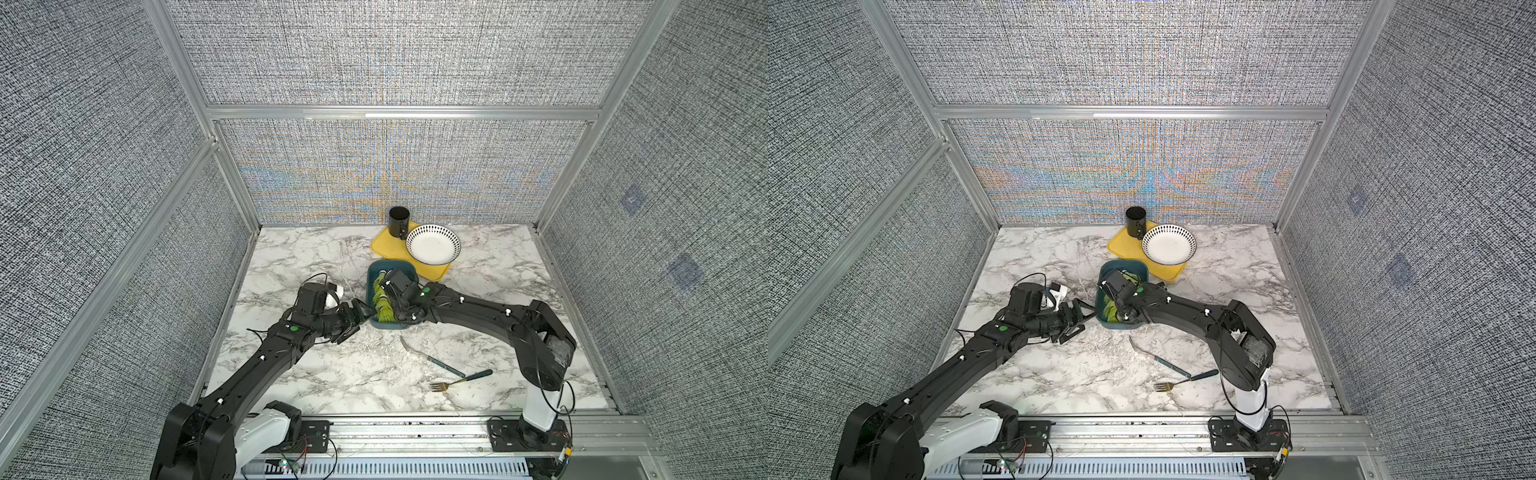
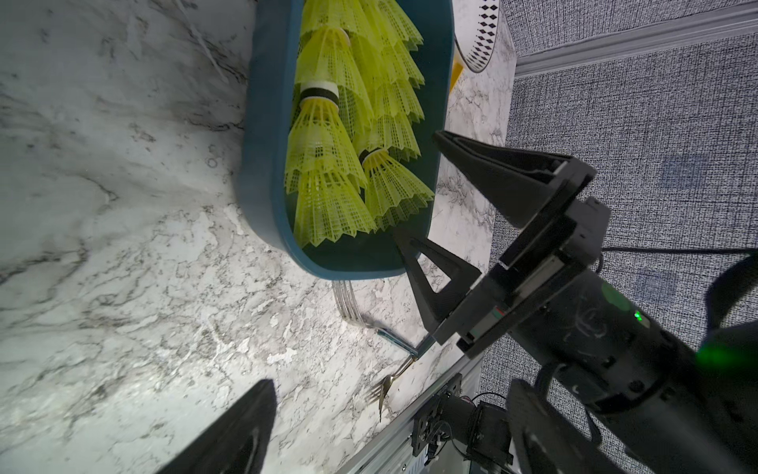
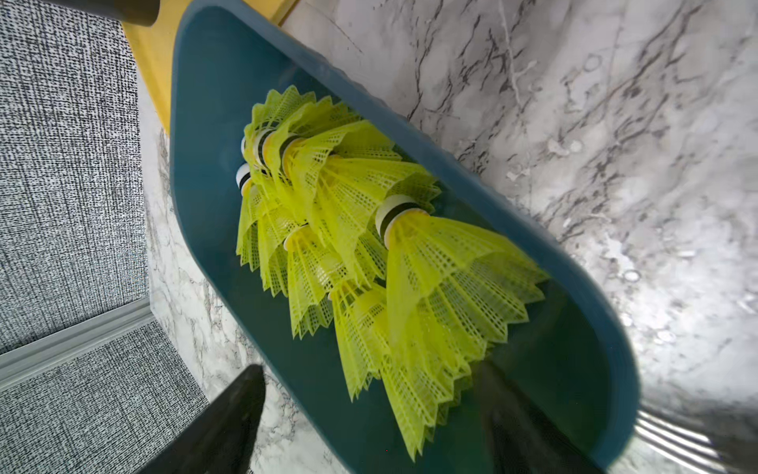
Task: Put the shuttlecocks into the storage box
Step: Place the shuttlecock in the storage box.
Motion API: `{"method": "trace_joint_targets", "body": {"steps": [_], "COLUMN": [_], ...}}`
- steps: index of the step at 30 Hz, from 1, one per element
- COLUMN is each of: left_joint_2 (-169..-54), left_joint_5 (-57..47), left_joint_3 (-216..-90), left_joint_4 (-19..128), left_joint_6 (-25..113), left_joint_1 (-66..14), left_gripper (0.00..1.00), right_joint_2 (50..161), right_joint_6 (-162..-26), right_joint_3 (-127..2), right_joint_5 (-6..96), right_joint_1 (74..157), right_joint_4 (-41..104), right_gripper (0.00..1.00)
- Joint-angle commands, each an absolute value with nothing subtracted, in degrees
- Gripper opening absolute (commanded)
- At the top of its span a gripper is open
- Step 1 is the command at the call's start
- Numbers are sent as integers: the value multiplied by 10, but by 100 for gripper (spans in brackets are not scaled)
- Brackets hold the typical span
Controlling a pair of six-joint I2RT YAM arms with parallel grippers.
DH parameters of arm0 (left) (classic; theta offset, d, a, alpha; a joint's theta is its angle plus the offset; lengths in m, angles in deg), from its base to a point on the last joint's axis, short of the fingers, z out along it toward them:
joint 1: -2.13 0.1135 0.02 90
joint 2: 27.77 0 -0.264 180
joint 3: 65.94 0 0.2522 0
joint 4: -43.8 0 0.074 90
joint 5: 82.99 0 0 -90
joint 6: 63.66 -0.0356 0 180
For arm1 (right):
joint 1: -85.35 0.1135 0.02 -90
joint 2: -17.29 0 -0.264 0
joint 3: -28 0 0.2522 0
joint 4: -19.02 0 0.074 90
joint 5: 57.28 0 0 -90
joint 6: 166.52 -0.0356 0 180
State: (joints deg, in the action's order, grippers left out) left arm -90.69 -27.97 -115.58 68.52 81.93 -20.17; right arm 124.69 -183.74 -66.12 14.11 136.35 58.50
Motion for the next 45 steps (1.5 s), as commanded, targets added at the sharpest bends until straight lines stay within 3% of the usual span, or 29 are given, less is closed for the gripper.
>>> {"method": "trace_joint_targets", "body": {"steps": [1,4,7,12,29,45], "left_joint_2": [-905,-903,-901,-903,-916,-906], "left_joint_5": [-283,-282,-279,-277,-275,-263], "left_joint_3": [-1158,-1159,-1162,-1169,-1185,-1191], "left_joint_4": [682,684,685,685,689,699], "left_joint_6": [818,818,816,813,807,809], "left_joint_1": [-201,-201,-202,-202,-202,-202], "left_gripper": [91,91,91,91,91,90], "right_joint_2": [1235,1219,1199,1190,1232,1176], "right_joint_6": [-1846,-1840,-1828,-1803,-1774,-1706], "right_joint_3": [-670,-667,-652,-626,-613,-624], "right_joint_5": [147,143,130,120,185,167], "right_joint_1": [1367,1368,1368,1356,1325,1316], "right_joint_4": [613,618,608,562,536,578], "right_gripper": [82,79,66,53,52,57]}}
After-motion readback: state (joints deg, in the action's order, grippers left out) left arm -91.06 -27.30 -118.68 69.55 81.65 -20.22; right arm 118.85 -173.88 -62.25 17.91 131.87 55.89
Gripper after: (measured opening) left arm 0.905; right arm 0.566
